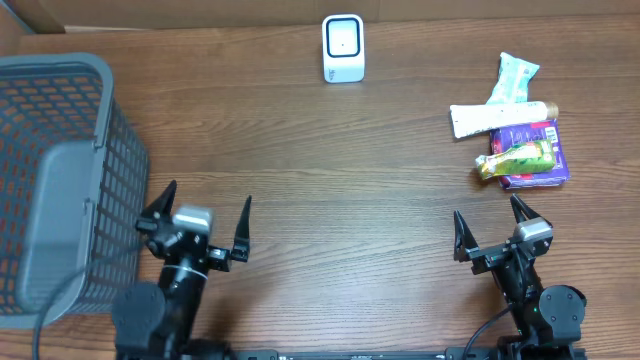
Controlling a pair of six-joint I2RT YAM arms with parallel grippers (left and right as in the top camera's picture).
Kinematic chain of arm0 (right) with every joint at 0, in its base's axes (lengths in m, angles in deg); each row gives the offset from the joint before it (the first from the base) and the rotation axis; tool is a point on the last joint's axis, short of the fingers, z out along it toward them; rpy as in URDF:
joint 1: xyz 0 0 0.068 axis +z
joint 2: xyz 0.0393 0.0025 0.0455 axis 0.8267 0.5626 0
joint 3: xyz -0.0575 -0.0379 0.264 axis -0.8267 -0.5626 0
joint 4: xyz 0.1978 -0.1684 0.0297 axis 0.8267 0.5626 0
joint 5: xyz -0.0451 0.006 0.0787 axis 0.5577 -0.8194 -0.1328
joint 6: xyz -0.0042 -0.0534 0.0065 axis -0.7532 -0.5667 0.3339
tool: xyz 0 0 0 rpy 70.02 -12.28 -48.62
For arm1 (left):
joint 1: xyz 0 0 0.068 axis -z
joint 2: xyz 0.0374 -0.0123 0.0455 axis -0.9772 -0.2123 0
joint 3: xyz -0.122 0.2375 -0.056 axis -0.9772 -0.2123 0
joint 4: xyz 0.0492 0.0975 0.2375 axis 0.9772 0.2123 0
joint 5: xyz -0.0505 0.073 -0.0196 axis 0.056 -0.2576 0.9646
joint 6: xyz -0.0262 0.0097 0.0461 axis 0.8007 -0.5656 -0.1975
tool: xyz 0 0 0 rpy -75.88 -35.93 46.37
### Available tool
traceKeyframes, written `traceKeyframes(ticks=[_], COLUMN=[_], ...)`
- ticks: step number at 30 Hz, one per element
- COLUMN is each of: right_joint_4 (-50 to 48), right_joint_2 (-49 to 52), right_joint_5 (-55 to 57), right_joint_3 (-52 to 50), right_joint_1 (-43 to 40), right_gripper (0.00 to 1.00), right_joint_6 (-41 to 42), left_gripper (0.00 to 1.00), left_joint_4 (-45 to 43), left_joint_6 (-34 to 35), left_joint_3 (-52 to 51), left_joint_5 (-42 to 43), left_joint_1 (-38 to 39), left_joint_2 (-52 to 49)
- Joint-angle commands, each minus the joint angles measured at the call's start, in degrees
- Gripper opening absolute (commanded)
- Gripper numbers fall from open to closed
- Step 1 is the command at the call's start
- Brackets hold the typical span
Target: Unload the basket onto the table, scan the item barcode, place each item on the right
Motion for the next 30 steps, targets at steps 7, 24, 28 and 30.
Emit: traceKeyframes(ticks=[7, 24, 28, 30], right_joint_4=[-0.3, -0.3, -0.3, -0.3], right_joint_2=[-0.6, -0.6, -0.6, -0.6], right_joint_5=[-0.2, -0.2, -0.2, -0.2], right_joint_3=[-0.6, -0.6, -0.6, -0.6], right_joint_1=[0.3, 0.3, 0.3, 0.3], right_gripper=[1.00, 1.00, 1.00, 1.00], right_joint_6=[-0.1, -0.1, -0.1, -0.1], left_gripper=[1.00, 0.99, 0.99, 0.99], left_joint_4=[-23.9, -13.1, -13.1, -13.1], left_joint_6=[-14.3, -9.1, -9.1, -9.1], left_joint_3=[-23.7, -30.3, -30.3, -30.3], left_joint_5=[1.1, 1.1, 1.1, 1.2], left_joint_1=[-0.8, -3.4, -3.4, -3.4], left_joint_2=[11.7, 16.6, 16.6, 16.6])
